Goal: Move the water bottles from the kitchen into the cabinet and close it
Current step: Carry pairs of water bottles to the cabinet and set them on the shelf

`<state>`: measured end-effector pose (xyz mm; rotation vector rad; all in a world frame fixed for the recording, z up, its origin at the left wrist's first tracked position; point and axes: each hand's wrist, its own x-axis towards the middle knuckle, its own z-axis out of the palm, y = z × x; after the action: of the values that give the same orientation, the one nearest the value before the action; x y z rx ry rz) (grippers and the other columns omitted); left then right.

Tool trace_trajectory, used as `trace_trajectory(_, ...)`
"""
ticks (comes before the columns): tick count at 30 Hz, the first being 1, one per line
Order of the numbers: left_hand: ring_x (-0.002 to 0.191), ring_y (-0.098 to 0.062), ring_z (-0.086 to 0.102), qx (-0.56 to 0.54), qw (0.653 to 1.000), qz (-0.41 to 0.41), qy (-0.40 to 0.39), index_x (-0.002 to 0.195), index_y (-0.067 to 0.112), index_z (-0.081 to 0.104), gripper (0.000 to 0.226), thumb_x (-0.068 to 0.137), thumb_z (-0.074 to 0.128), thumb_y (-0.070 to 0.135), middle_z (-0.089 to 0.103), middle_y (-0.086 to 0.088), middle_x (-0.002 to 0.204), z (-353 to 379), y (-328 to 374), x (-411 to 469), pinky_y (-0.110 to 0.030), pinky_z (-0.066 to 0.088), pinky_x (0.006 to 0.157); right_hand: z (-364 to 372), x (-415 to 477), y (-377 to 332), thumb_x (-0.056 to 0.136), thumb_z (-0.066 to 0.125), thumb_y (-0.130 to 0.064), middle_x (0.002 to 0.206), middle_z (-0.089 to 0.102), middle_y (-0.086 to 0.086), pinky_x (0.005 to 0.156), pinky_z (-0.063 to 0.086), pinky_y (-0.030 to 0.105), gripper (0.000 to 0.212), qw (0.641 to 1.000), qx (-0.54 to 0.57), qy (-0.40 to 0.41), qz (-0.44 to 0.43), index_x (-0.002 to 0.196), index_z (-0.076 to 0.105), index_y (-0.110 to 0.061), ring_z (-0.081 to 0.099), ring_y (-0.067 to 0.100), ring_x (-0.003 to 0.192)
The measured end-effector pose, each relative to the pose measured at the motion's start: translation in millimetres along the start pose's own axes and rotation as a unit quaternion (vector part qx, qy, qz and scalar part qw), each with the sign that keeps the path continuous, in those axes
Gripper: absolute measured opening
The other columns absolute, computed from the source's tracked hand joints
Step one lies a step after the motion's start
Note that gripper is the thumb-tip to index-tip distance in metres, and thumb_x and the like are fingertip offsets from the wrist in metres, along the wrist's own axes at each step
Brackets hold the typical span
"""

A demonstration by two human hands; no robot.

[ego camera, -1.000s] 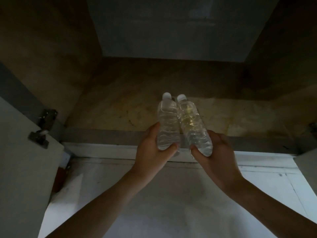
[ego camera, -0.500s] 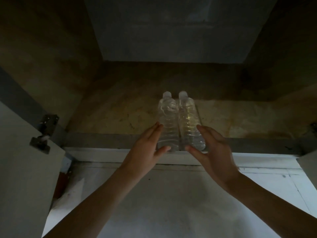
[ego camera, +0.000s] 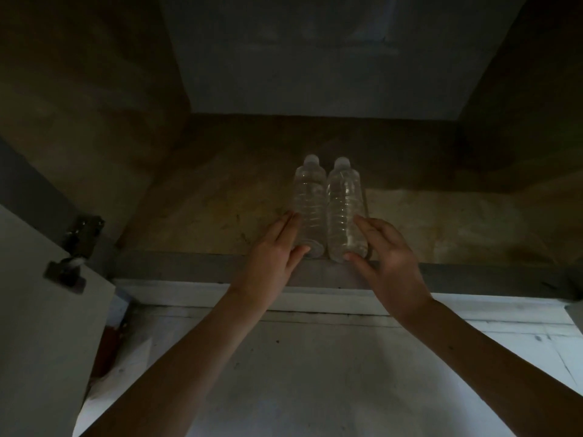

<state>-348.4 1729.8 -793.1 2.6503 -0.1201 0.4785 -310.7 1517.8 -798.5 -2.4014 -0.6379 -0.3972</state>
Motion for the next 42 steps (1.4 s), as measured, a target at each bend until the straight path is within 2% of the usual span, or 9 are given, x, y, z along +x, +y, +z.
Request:
trace_trajectory(9, 0.116, -0.03, 0.061, -0.045, 0.998, -0.023, 0.026, 0.129, 0.003, 0.06, 0.053, 0.083, 0.075, 0.025, 0.061, -0.015, 0.13, 4.0, -2.5, 9.6, -0.022, 0.038, 0.096, -1.0, 11.7, 2.1, 0.083, 0.075, -0.014, 0.128, 0.055, 0.013, 0.098, 0.039, 0.024, 0.059, 1.0, 0.022, -0.013, 0.014, 0.138, 0.053, -0.007, 0.051, 0.016, 0.114)
trace_trajectory(14, 0.111, -0.034, 0.064, -0.038, 0.999, -0.015, 0.03, 0.127, 0.0, 0.061, 0.051, 0.084, 0.072, 0.025, 0.063, -0.02, 0.126, 6.1, -2.3, 8.6, -0.03, 0.041, 0.095, -2.6, 10.5, 2.2, 0.084, 0.075, -0.014, 0.13, 0.054, 0.012, 0.1, 0.039, 0.022, 0.06, 0.999, 0.035, -0.011, 0.017, 0.139, 0.052, -0.007, 0.047, 0.01, 0.116)
trace_trajectory(21, 0.108, -0.032, 0.066, -0.025, 0.999, 0.003, 0.045, 0.123, 0.002, 0.065, 0.055, 0.086, 0.056, 0.041, 0.065, -0.019, 0.123, 4.4, -2.9, 3.3, -0.025, 0.042, 0.094, -0.6, 4.7, 2.5, 0.082, 0.077, -0.015, 0.128, 0.056, 0.016, 0.098, 0.04, 0.022, 0.062, 1.0, 0.007, -0.009, 0.011, 0.138, 0.053, -0.005, 0.054, 0.022, 0.116)
trace_trajectory(25, 0.107, -0.034, 0.066, -0.023, 0.998, 0.004, 0.057, 0.122, 0.0, 0.066, 0.05, 0.084, 0.066, 0.033, 0.065, -0.021, 0.122, 6.3, -3.2, 2.5, -0.022, 0.043, 0.093, 1.1, 3.4, 2.7, 0.084, 0.074, -0.018, 0.131, 0.054, 0.015, 0.101, 0.036, 0.018, 0.061, 1.0, -0.003, -0.015, 0.015, 0.14, 0.051, -0.008, 0.052, 0.022, 0.119)
trace_trajectory(29, 0.109, -0.034, 0.064, 0.014, 0.999, 0.013, 0.029, 0.131, 0.0, 0.057, 0.051, 0.09, 0.062, 0.029, 0.059, -0.022, 0.13, 6.1, 3.1, -1.7, -0.034, 0.049, 0.091, 2.6, 0.9, 0.8, 0.09, 0.065, -0.025, 0.139, 0.049, 0.013, 0.106, 0.044, 0.035, 0.062, 0.998, -0.008, -0.037, 0.042, 0.146, 0.042, -0.012, 0.05, 0.025, 0.125)
trace_trajectory(31, 0.109, -0.031, 0.064, 0.075, 0.997, 0.019, 0.017, 0.135, 0.001, 0.053, 0.053, 0.092, 0.054, 0.032, 0.058, -0.02, 0.133, 0.5, 9.9, -7.7, -0.035, 0.054, 0.085, -0.7, -0.8, -2.7, 0.093, 0.06, -0.028, 0.143, 0.047, 0.012, 0.108, 0.04, 0.031, 0.062, 0.996, -0.035, -0.06, 0.061, 0.148, 0.038, -0.015, 0.047, 0.024, 0.129)
trace_trajectory(34, 0.118, -0.031, 0.058, 0.168, 0.985, 0.035, -0.011, 0.138, 0.003, 0.052, 0.053, 0.096, 0.051, 0.037, 0.058, -0.017, 0.134, -15.2, 19.9, -29.7, -0.038, 0.049, 0.096, -14.0, -15.1, -17.5, 0.095, 0.055, -0.036, 0.139, 0.052, 0.017, 0.097, 0.043, 0.034, 0.056, 0.99, -0.098, -0.067, 0.078, 0.145, 0.044, -0.013, 0.049, 0.032, 0.126)
trace_trajectory(37, 0.128, -0.033, 0.052, 0.163, 0.983, 0.014, -0.081, 0.141, 0.006, 0.048, 0.058, 0.099, 0.038, 0.044, 0.054, -0.016, 0.14, -43.7, 35.3, -61.3, -0.044, 0.047, 0.103, -44.4, -38.8, -41.7, 0.095, 0.047, -0.044, 0.129, 0.059, 0.021, 0.09, 0.052, 0.045, 0.056, 0.987, -0.134, -0.07, 0.059, 0.136, 0.053, -0.007, 0.055, 0.037, 0.118)
trace_trajectory(42, 0.116, -0.032, 0.061, 0.132, 0.978, 0.016, -0.162, 0.129, 0.003, 0.06, 0.054, 0.097, 0.041, 0.042, 0.064, -0.016, 0.128, -146.5, 106.6, -97.9, -0.042, 0.052, 0.096, -147.6, -59.0, -118.2, 0.095, 0.047, -0.041, 0.131, 0.062, 0.017, 0.1, 0.048, 0.047, 0.053, 0.974, -0.144, -0.119, 0.127, 0.135, 0.055, -0.008, 0.057, 0.036, 0.121)
